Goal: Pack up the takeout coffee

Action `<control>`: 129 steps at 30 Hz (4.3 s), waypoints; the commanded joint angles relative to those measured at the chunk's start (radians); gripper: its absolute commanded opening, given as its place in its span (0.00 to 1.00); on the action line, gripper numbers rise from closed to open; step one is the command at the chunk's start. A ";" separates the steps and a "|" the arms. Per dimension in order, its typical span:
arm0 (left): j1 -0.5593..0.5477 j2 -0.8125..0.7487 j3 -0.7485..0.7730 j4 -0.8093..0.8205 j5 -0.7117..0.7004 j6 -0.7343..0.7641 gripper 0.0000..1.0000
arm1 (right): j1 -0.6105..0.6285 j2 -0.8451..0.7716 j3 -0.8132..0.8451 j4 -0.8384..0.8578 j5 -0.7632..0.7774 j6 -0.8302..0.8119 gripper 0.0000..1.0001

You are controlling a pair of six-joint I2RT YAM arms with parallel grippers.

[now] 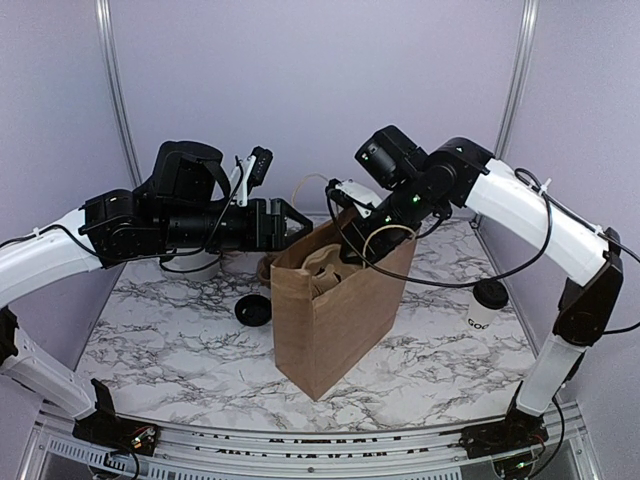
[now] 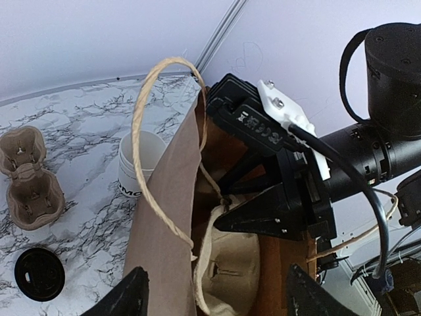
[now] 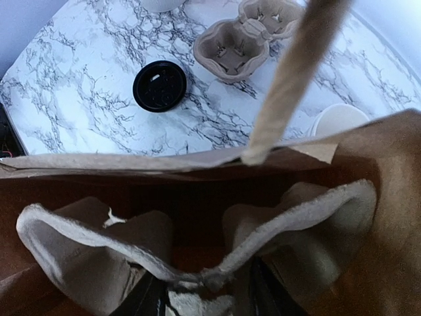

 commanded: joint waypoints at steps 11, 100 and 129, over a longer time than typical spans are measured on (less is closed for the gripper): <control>-0.001 -0.025 0.002 0.023 0.002 0.006 0.72 | -0.001 0.005 0.066 -0.014 0.000 0.004 0.54; 0.109 0.088 -0.708 0.503 0.039 -0.160 0.52 | -0.276 -0.417 -1.365 1.142 -0.112 0.514 0.11; -0.147 0.158 -0.701 0.523 -0.070 -0.157 0.51 | -0.307 -0.028 -0.992 1.179 -0.184 0.388 0.11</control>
